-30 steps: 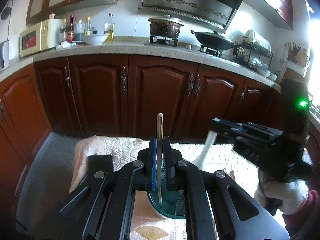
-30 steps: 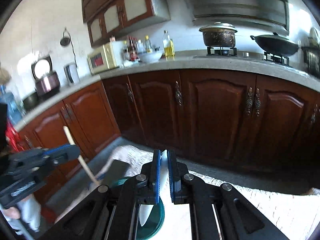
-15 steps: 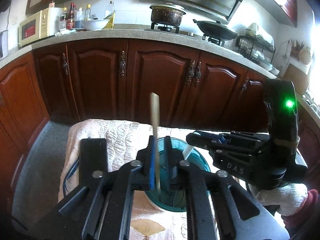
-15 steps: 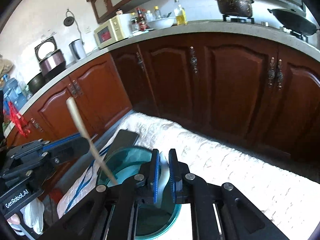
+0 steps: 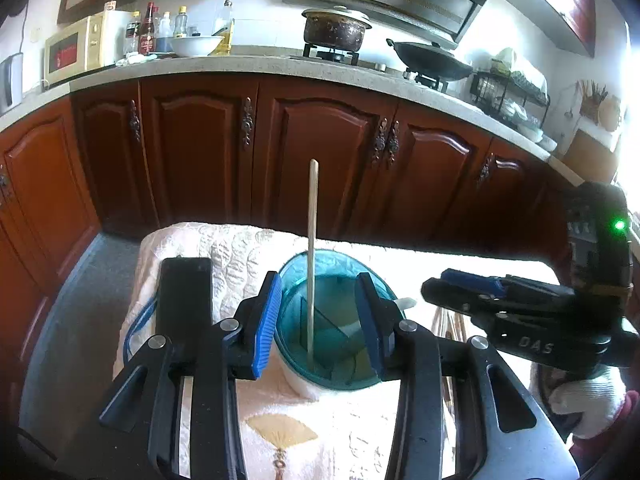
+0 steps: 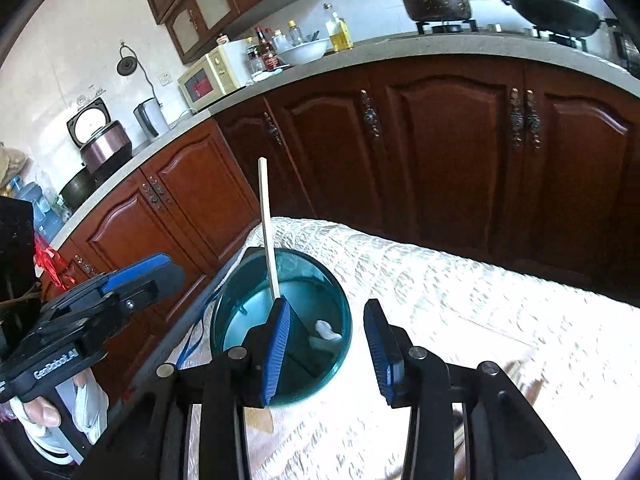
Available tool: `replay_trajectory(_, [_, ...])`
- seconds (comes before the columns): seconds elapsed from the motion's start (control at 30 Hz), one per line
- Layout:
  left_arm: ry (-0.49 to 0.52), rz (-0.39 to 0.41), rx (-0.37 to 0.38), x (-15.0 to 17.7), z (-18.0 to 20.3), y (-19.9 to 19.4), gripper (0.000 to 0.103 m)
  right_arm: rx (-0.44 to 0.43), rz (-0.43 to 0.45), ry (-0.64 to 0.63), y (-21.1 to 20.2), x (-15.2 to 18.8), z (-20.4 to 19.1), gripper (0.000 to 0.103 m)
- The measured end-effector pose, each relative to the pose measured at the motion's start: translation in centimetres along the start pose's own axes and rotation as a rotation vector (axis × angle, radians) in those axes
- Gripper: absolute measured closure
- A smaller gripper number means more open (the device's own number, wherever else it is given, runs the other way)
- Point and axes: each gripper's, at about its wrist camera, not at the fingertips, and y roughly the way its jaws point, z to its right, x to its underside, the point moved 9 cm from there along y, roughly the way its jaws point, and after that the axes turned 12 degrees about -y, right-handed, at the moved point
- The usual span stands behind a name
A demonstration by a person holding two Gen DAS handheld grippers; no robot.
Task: Organize utensils
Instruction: 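Withdraw both tools from the cup back toward the remaining utensils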
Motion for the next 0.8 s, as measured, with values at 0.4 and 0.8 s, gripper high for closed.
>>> replay_trajectory(0.4, [0.109, 0.003, 0.01, 3.7, 4.3, -1.5, 0.065, 0.113, 0.006, 0.011, -6.3, 3.9, 1.4, 0.063])
replay_trajectory(0.8, [0.176, -0.049, 0.046, 7.3, 8.3, -0.5, 0.064, 0.245, -0.04, 0.045, -11.4, 9.3, 4.6, 0.059])
